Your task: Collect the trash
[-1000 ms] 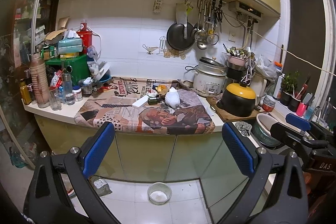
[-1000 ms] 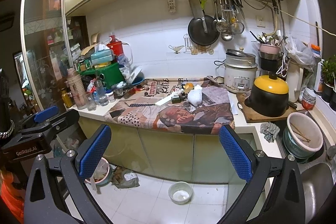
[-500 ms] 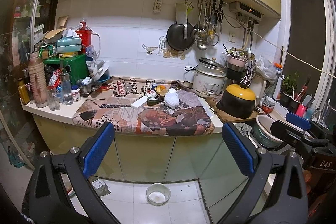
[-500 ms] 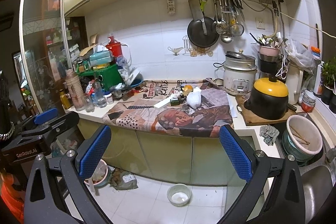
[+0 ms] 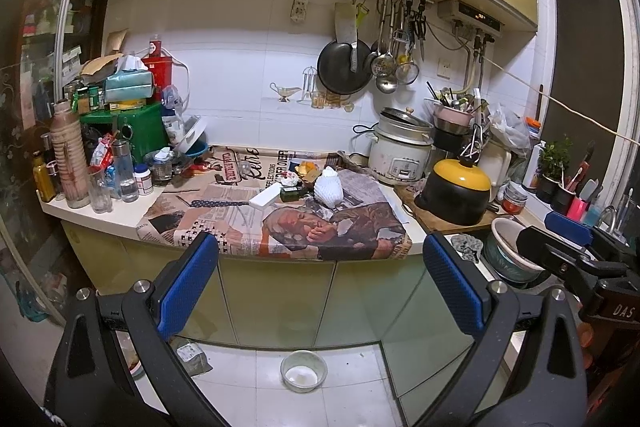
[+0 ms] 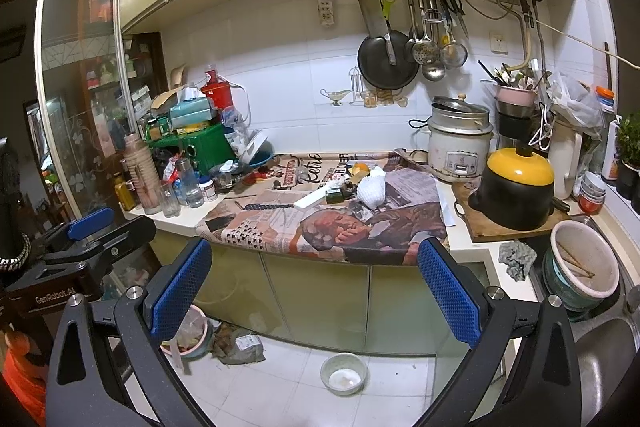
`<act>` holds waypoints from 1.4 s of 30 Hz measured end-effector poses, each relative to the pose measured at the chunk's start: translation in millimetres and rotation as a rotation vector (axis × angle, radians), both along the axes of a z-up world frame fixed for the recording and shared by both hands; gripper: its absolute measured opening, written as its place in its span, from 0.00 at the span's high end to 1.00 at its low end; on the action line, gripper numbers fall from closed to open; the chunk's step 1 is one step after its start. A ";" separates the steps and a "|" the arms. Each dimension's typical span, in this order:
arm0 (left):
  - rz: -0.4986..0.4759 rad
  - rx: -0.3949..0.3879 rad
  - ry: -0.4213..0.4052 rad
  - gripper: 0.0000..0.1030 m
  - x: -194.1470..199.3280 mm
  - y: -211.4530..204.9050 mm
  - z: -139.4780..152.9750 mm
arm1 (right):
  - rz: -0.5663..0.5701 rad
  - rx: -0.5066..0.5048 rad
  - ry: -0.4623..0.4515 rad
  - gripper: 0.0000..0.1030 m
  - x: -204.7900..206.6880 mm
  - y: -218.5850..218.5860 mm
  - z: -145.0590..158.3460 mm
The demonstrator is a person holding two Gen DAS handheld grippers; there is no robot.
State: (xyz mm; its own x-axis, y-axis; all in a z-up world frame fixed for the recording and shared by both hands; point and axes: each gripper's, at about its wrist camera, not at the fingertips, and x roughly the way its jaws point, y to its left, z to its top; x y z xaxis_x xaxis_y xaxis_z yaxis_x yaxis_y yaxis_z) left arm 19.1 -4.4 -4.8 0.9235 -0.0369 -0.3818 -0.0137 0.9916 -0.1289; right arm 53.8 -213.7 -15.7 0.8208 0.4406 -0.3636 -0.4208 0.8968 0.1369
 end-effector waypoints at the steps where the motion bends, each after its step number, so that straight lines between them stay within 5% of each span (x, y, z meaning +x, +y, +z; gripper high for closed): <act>1: 0.001 -0.001 0.000 0.00 2.3 0.1 0.3 | -0.001 0.000 0.000 0.01 -1.6 0.1 -0.2; 26: 0.104 -0.009 0.045 0.00 59.7 -29.5 -13.9 | 0.089 0.021 0.003 0.01 58.3 -38.4 -14.6; 42: 0.120 -0.042 0.085 0.00 198.5 19.9 -42.6 | -0.031 0.006 0.133 0.01 168.1 -25.3 -49.6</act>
State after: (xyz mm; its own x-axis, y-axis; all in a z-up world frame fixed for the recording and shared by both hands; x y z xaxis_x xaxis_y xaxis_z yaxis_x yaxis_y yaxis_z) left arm 217.6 15.5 -47.3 0.8866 0.0543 -0.4594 -0.1445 0.9759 -0.1634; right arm 221.9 -239.0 -65.3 0.7789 0.4185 -0.4672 -0.3707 0.9080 0.1954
